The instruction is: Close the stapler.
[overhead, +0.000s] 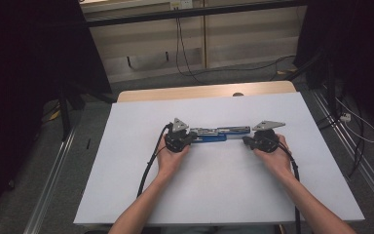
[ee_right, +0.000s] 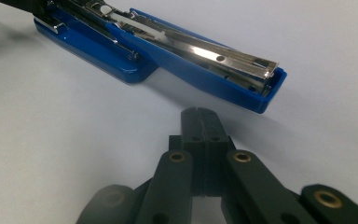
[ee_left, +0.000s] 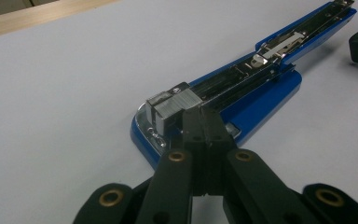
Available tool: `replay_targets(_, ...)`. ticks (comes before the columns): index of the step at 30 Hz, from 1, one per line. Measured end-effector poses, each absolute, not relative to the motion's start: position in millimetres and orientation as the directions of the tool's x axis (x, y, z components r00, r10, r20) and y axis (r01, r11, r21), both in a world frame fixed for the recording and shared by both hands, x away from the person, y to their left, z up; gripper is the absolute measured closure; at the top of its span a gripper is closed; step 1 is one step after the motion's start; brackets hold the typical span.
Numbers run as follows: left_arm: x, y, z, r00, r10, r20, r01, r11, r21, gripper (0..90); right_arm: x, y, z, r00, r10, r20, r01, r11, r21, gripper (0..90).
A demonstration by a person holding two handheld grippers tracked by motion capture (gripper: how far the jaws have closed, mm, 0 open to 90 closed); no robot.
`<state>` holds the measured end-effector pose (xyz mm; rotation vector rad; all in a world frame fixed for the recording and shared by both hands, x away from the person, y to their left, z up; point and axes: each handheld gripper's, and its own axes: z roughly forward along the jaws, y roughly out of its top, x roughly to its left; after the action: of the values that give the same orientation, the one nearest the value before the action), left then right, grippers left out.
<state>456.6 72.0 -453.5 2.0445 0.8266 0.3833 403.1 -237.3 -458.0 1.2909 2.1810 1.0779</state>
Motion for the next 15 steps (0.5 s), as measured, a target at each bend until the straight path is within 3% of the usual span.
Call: replay_targets(15, 456.6, 70.2, -455.2, 0.734, 0.676, -0.064, 0.419, -0.377, 0.826, 90.0, 408.6, -236.7, -459.7, -0.488, 0.872, 0.042, 0.589, 0.293, 0.753, 90.0)
